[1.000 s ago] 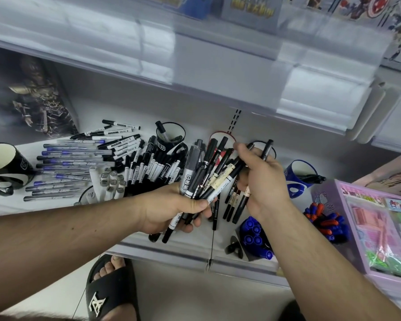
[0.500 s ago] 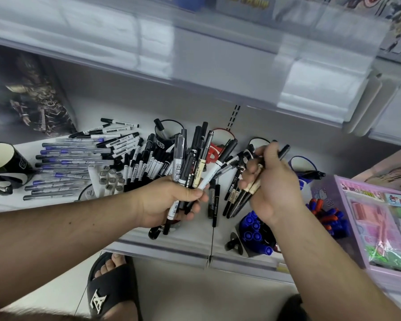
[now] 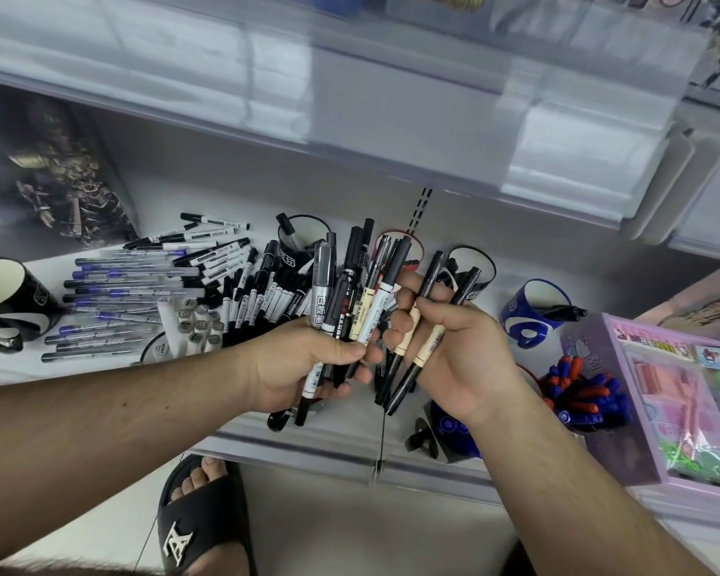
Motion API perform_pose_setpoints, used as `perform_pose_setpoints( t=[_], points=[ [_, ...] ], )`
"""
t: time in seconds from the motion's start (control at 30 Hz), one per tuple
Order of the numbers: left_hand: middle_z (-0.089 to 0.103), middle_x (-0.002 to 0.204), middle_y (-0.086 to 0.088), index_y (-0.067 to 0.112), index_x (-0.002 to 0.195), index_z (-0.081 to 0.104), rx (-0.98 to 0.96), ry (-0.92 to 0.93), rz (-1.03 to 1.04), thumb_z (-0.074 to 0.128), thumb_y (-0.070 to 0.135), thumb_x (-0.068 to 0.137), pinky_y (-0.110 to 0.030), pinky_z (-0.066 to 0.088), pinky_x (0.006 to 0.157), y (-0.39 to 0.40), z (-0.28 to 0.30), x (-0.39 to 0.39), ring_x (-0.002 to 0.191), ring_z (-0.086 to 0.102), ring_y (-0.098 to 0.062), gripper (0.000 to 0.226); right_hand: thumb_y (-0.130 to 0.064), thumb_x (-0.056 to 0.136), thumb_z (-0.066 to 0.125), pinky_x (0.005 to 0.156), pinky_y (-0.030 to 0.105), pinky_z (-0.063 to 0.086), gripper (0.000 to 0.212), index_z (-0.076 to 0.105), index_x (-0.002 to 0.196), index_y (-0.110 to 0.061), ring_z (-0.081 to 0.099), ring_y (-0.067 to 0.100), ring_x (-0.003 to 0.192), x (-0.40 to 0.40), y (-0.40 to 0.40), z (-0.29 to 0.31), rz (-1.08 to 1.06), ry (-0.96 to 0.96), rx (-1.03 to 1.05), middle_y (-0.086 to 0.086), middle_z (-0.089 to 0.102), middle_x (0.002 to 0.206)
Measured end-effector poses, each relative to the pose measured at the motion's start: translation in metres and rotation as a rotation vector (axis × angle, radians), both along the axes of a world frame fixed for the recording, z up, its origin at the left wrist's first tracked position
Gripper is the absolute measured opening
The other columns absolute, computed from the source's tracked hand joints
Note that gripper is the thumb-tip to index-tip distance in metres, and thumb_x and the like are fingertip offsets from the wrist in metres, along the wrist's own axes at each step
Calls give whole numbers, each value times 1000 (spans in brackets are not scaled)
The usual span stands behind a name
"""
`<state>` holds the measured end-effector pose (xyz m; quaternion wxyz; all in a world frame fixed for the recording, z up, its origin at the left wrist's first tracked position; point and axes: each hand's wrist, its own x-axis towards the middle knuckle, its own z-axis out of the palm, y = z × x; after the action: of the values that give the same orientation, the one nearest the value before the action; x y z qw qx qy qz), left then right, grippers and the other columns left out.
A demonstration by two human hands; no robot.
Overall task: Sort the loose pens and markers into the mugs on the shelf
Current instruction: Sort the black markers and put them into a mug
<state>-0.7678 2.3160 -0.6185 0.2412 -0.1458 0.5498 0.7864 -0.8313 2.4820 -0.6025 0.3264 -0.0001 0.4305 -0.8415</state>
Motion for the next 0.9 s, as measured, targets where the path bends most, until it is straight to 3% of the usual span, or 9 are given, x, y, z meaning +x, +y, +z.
perform_pose_setpoints(
  t=[0.2,0.37,0.47,0.57,0.63,0.73,0.9],
  points=[
    [72,83,0,20,74,78,-2,14,-21,65,16,70,-28,46,64,-1,0,1,67,65,-12,14,-9,85,55,65,42,47,18,64,101,-6,51,27,72,3,2,1,8,15,13,9,54,82],
    [73,82,-1,15,86,71,-5,12,0,64,12,72,-26,48,60,1,2,1,65,65,-13,16,-17,83,62,45,22,29,16,63,97,-10,40,11,48,4,1,4,-108,68,179,2,53,73],
    [72,78,0,13,88,67,-25,5,-14,59,4,85,-23,48,52,4,4,1,58,64,-11,13,-21,89,64,41,21,23,12,60,91,-10,30,10,45,5,-3,5,-136,161,355,7,47,74],
    [72,77,-1,12,89,66,-29,8,-24,62,10,77,-24,47,50,6,7,1,54,63,-11,13,-24,81,71,42,22,23,18,59,85,-11,24,14,48,6,-7,3,-123,231,438,10,38,66],
    [71,72,0,11,92,65,-10,0,-26,62,17,71,-21,47,47,7,11,2,50,62,-10,22,-16,86,70,42,22,24,14,58,79,-13,26,14,48,5,-9,2,-148,245,437,6,36,61],
    [70,64,2,8,97,65,7,-24,-24,59,22,70,-17,45,46,7,14,1,47,61,-9,31,-11,94,61,41,22,28,10,61,84,-8,34,12,46,2,-7,1,-177,230,405,4,44,63],
    [75,86,-1,14,97,67,32,-27,17,63,20,69,-20,42,53,4,6,-1,67,70,-14,29,-11,98,51,41,21,29,15,64,90,-9,39,12,48,2,-2,1,-154,142,322,11,51,74]
  ],
)
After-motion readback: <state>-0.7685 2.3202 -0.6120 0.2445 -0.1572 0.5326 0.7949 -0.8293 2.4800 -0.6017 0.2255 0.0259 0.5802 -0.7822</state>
